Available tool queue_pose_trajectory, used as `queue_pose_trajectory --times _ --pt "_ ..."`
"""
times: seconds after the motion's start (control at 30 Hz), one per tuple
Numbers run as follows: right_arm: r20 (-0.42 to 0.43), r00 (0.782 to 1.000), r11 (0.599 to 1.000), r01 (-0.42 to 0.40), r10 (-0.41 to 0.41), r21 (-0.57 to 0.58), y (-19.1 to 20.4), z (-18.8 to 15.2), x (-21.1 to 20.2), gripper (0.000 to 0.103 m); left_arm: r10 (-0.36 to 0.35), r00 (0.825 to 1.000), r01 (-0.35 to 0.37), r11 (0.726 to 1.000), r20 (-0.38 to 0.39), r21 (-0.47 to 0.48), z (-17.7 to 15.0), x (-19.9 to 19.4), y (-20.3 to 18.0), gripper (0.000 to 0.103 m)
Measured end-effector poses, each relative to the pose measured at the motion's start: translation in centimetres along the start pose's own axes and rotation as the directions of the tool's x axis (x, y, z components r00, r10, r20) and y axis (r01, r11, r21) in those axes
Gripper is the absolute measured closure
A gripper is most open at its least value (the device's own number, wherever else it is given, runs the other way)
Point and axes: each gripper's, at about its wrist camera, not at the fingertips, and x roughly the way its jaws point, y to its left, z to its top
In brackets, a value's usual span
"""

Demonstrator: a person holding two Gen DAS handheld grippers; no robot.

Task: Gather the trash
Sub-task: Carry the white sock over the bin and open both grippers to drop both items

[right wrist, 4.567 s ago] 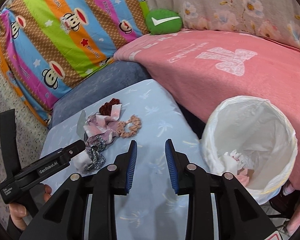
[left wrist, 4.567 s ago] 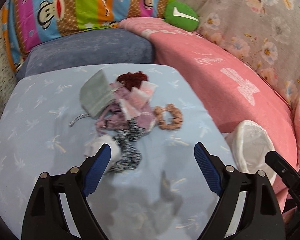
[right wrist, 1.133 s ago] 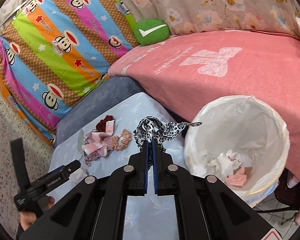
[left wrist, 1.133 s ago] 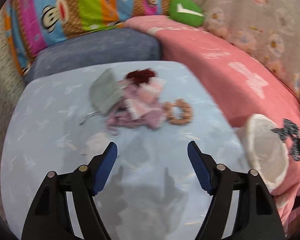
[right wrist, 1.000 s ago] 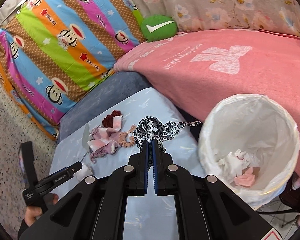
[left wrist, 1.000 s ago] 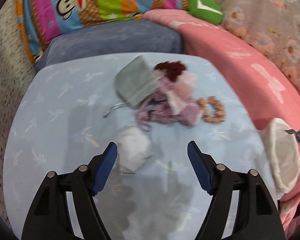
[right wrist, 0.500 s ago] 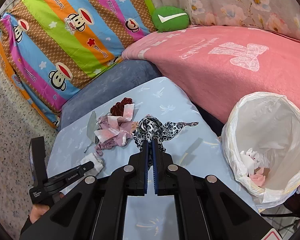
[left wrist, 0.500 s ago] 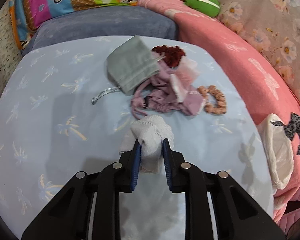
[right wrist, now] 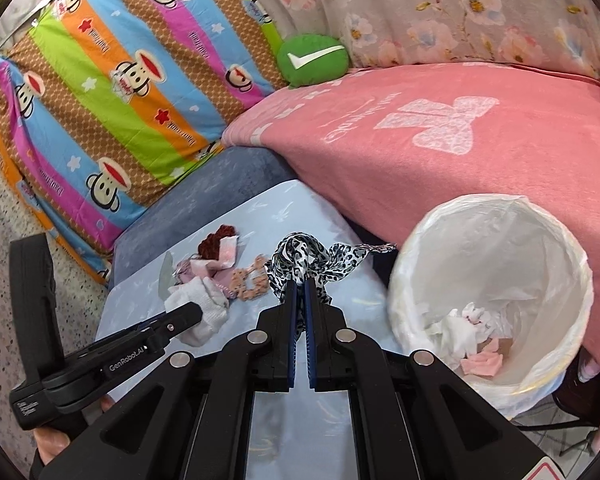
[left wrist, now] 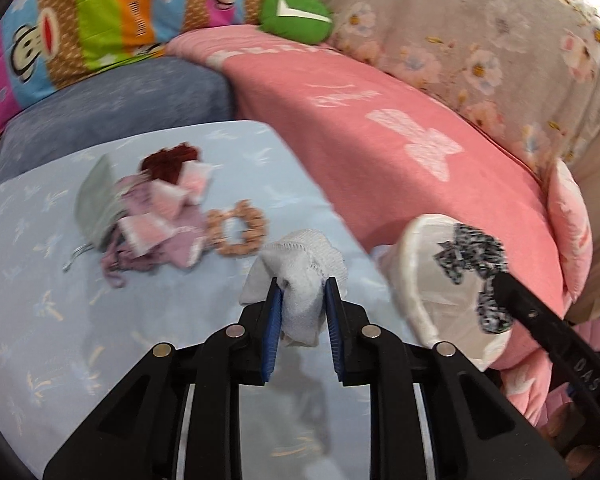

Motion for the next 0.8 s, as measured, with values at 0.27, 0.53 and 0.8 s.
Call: queue_pose_trajectory --times 0.27,0.53,0.8 --pt "0.037 0.998 0.997 0.053 -0.055 0.063 -4.8 0.9 -2.1 0.098 -0.094 0.995 0.096 0.987 -0.021 0.131 0.7 2.1 -7.6 0.082" --pt "0.058 0.992 0.984 0.104 -0.114 0.145 -9.9 1.3 -3.5 0.098 -0.146 0.987 0.156 0.966 -0.064 0.205 0.8 3.9 -12.5 0.081" --pt "0.063 0.987 0.974 0.133 -0.146 0.182 -12.5 1.4 -3.9 0.090 -0.171 0.982 0.186 0.959 -0.083 0.214 0.5 4.8 -14.6 0.057"
